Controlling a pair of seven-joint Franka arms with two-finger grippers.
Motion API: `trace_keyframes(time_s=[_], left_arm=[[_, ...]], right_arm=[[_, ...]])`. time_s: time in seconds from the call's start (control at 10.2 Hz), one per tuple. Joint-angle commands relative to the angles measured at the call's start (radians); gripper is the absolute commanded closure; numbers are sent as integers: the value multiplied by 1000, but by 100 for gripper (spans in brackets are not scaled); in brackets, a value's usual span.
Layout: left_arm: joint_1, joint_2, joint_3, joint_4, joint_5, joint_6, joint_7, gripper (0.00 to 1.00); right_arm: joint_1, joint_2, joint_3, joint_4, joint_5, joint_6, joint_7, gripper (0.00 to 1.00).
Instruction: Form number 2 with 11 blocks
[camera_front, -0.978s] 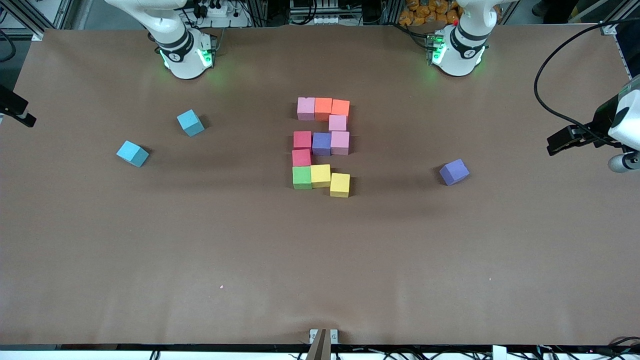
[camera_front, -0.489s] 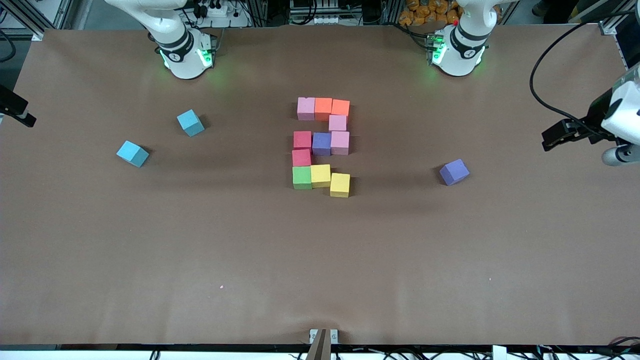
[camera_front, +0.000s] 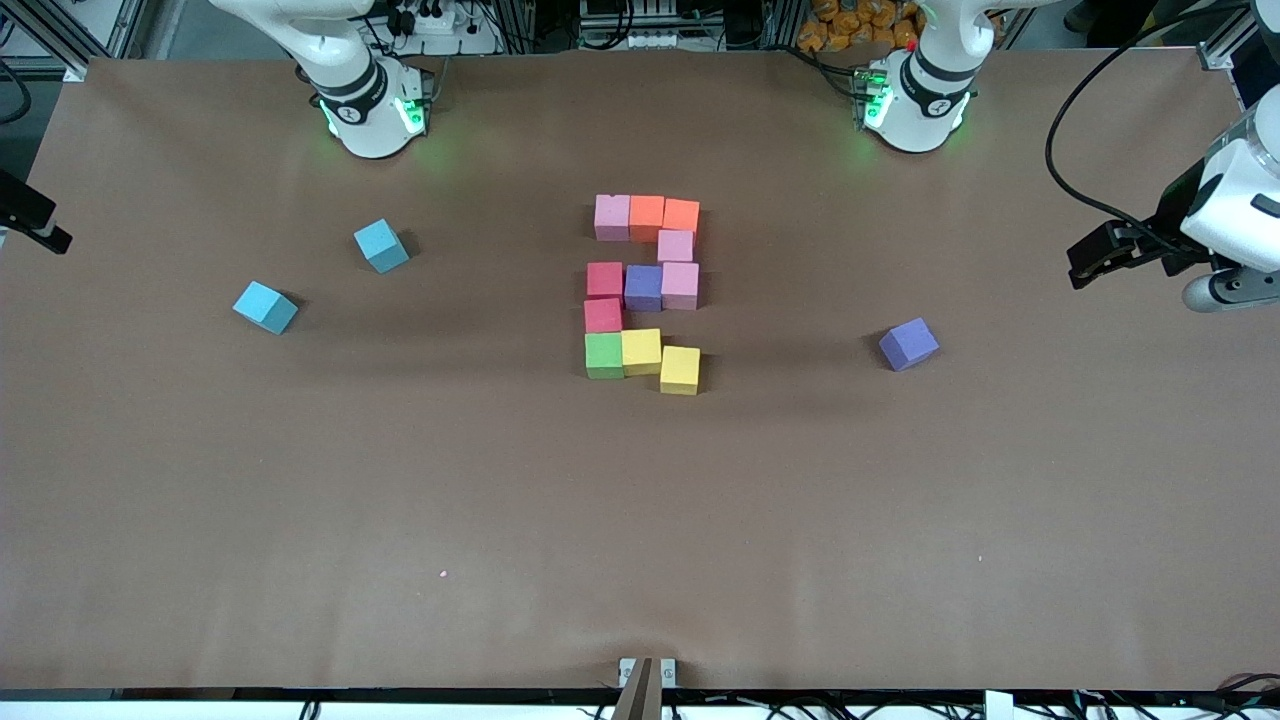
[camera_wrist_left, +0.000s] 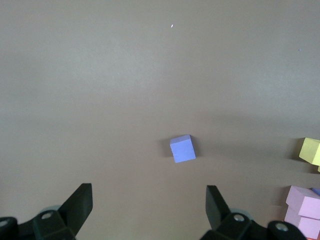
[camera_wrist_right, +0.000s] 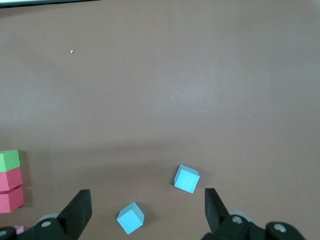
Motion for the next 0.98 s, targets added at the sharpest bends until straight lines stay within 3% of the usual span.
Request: trace_keyframes(time_s=[0.0, 0.2, 0.88], left_arm=[[-9, -14, 13, -3, -20, 1, 23, 0], [-1, -14, 13, -6, -37, -1, 109, 0], [25, -21, 11, -3, -72, -5, 93, 0]], right_arm=[[-13, 0, 4, 17, 12, -17, -10, 0], [-13, 1, 5, 17, 10, -17, -11, 0], [-13, 0, 5, 17, -1, -62, -11, 0]])
